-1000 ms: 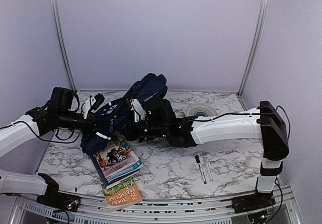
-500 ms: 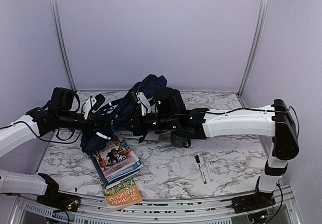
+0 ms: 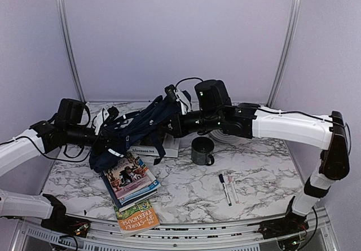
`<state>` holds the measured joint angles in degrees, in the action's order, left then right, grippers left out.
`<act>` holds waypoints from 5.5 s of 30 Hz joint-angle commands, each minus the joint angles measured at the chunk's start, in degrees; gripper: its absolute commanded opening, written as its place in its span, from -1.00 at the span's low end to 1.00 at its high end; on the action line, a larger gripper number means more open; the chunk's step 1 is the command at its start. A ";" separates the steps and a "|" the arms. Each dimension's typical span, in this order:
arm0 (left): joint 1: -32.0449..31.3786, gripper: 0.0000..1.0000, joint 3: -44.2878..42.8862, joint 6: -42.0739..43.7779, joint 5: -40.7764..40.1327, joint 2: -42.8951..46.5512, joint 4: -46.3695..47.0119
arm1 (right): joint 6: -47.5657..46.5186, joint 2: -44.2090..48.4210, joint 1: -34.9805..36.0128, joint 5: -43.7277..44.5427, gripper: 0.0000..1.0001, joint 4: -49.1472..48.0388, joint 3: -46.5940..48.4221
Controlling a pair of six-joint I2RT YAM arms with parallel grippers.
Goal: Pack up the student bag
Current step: Unzip the largest pocket of the student bag, then hold the largest pocket of the student bag, then unzip the largest pocket of the student bag, then hold the largest pocket of the student bag.
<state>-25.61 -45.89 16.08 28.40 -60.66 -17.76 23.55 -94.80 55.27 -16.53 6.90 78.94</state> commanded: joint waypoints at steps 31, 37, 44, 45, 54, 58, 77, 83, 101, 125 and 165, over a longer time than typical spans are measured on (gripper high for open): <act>-10.89 0.50 -11.74 -5.86 6.17 -13.81 10.60 | -3.99 3.29 -5.75 -5.60 -1.00 9.23 2.93; -10.96 0.25 -17.45 -4.25 0.32 -21.42 10.36 | -4.81 4.01 -5.61 -5.61 -1.00 9.59 2.45; -15.09 -0.09 -19.47 0.81 -6.85 -25.02 6.78 | -5.13 4.30 -5.61 -5.56 -1.00 9.37 2.65; -15.09 -0.12 -19.81 1.22 -9.00 -25.56 6.53 | -5.15 4.16 -5.59 -5.68 -1.00 9.45 2.75; -15.35 -0.18 -22.14 1.95 -21.46 -27.04 3.27 | -5.39 4.08 -5.61 -6.20 -1.00 9.87 3.86; -15.35 -0.20 -22.30 1.04 -24.74 -27.28 1.67 | -5.62 3.86 -5.61 -6.06 -1.00 9.89 3.86; -14.89 0.00 -21.86 3.39 -25.14 -24.66 -7.65 | -5.79 3.85 -5.61 -5.91 -1.00 8.81 2.74; -15.16 -0.22 -23.02 4.66 -26.86 -29.17 -8.30 | -5.88 3.73 -5.69 -5.29 -1.00 9.37 2.64; -18.75 -1.00 -9.32 11.67 -32.52 -9.62 -6.39 | -3.05 5.49 -18.72 -3.51 -1.00 10.12 0.47; -18.78 -1.00 2.38 20.57 -25.98 12.55 -11.27 | -7.84 -2.29 -15.69 -11.02 -1.00 17.25 6.69; -17.46 -0.24 -18.31 4.79 -24.72 -15.67 -5.37 | 2.44 -2.72 -2.17 -13.08 -1.00 7.66 8.78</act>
<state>-43.35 -62.04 20.36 10.41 -73.58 -23.46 25.93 -100.49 52.75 -27.90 19.66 87.68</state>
